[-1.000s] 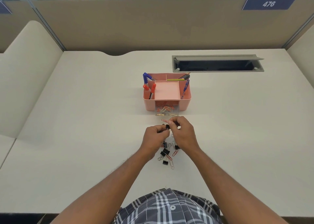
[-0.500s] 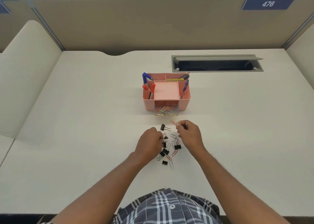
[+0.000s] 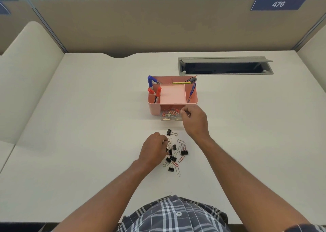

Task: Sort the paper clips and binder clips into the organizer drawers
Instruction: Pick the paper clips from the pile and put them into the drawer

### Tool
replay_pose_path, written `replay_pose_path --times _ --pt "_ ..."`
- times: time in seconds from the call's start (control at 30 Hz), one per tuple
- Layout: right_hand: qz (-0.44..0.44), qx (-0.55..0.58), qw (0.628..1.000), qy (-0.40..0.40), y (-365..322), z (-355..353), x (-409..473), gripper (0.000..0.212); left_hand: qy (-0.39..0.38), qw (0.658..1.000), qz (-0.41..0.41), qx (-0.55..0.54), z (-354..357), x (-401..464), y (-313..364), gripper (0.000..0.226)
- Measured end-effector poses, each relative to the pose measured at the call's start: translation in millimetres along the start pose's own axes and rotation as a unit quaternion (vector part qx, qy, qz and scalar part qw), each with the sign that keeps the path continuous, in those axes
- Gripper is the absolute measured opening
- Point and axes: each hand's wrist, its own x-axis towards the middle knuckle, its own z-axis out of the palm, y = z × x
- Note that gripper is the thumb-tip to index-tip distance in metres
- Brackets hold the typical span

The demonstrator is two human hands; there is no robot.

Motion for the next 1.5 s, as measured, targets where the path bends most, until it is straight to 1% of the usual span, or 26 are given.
replay_pose_path --times 0.07,0.13,0.2,0.3,0.37,0.4,0.47,0.53,0.57,0.73,0.9,1.1,1.23,1.3,1.33,1.4,1.5 --pt "-0.010 -0.035 0.999 -0.008 -1 4 11 0.018 0.015 1.000 -0.011 -0.009 -2 1 -5 0.018" --pt "-0.005 -0.058 0.998 -0.028 -1 8 17 0.020 0.020 0.999 -0.025 -0.019 -3 2 -10 0.022" --pt "-0.018 -0.055 0.998 -0.027 -1 8 16 0.021 0.017 0.998 -0.040 -0.033 -4 3 -16 0.028" --pt "-0.059 -0.005 0.998 0.000 -2 5 -1 0.016 -0.022 0.997 -0.051 -0.050 -6 1 -26 0.038" --pt "-0.060 0.001 0.998 -0.018 5 4 -17 0.015 -0.047 0.997 -0.041 -0.041 -5 -2 -30 0.041" --pt "-0.050 -0.021 0.998 -0.040 12 5 -24 0.018 -0.048 0.998 -0.031 -0.033 -3 -3 -31 0.041" --pt "-0.016 -0.115 0.988 -0.103 31 8 -34 0.025 -0.026 0.999 -0.020 -0.022 -1 -3 -31 0.037" --pt "0.017 -0.193 0.970 -0.149 46 10 -42 0.026 0.000 1.000 -0.021 -0.008 1 -2 -31 0.031" --pt "0.027 -0.209 0.964 -0.162 52 11 -45 0.025 0.005 1.000 -0.022 0.001 1 0 -32 0.028" --pt "0.021 -0.210 0.960 -0.183 59 19 -59 0.018 -0.003 0.999 -0.040 0.029 -1 9 -29 0.015" --pt "0.012 -0.210 0.956 -0.203 56 24 -55 0.013 -0.034 0.997 -0.061 0.045 -6 18 -24 0.013" --pt "-0.006 -0.208 0.949 -0.235 54 23 -56 0.012 -0.047 0.997 -0.043 0.042 -6 16 -23 0.015" --pt "0.015 -0.141 0.966 -0.216 53 17 -50 0.010 -0.052 0.997 -0.051 0.009 -7 14 -24 0.014" --pt "0.003 -0.106 0.976 -0.193 48 11 -45 0.015 -0.032 0.997 -0.060 -0.041 -11 15 -22 0.010" --pt "-0.010 -0.088 0.981 -0.173 44 8 -42 0.017 -0.011 0.996 -0.056 -0.072 -14 16 -19 0.008" --pt "-0.043 -0.054 0.990 -0.120 33 2 -34 0.018 0.052 0.991 -0.020 -0.120 -22 20 -9 0.008" --pt "-0.080 -0.009 0.995 -0.052 18 -3 -18 0.018 0.127 0.981 0.031 -0.144 -33 36 8 0.009"
